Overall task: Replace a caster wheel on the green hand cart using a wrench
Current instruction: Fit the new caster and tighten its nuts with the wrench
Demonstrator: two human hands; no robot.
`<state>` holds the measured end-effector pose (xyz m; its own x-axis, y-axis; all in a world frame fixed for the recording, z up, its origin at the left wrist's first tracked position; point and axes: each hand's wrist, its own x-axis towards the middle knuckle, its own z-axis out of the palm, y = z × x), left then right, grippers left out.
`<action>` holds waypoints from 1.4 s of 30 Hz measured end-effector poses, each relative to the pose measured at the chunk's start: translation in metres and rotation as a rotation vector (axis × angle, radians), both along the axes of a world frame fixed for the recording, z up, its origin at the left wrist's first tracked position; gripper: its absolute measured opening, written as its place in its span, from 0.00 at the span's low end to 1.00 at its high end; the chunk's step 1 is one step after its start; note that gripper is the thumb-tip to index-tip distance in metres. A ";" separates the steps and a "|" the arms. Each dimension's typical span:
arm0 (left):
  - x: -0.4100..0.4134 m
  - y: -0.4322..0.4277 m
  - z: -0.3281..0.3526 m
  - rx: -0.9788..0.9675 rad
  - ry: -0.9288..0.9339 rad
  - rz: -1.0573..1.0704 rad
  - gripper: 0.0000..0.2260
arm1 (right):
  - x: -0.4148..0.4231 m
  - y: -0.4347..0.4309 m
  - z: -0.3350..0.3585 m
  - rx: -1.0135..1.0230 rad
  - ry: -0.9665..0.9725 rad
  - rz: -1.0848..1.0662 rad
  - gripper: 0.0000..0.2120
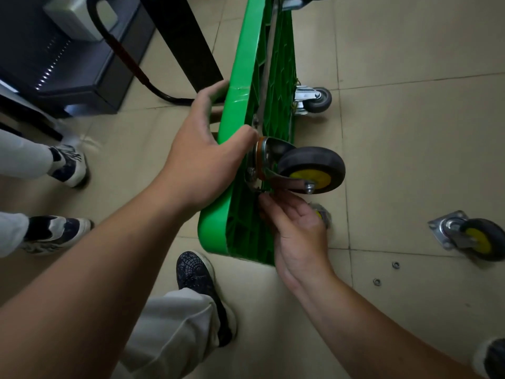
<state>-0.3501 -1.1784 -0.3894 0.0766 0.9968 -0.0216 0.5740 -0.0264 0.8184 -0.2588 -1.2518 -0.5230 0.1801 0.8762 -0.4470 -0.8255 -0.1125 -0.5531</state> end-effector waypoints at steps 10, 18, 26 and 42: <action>0.002 -0.001 0.009 -0.159 -0.064 -0.006 0.36 | 0.001 -0.005 0.007 0.120 -0.253 -0.042 0.09; 0.012 -0.004 0.017 -0.283 -0.125 0.004 0.41 | -0.001 -0.010 0.001 0.197 -0.454 -0.093 0.09; 0.017 -0.005 0.020 -0.288 -0.086 -0.027 0.39 | 0.001 -0.007 0.004 0.189 -0.434 -0.098 0.10; 0.018 -0.008 0.022 -0.250 -0.094 -0.036 0.36 | 0.005 -0.007 0.007 0.119 -0.422 0.006 0.05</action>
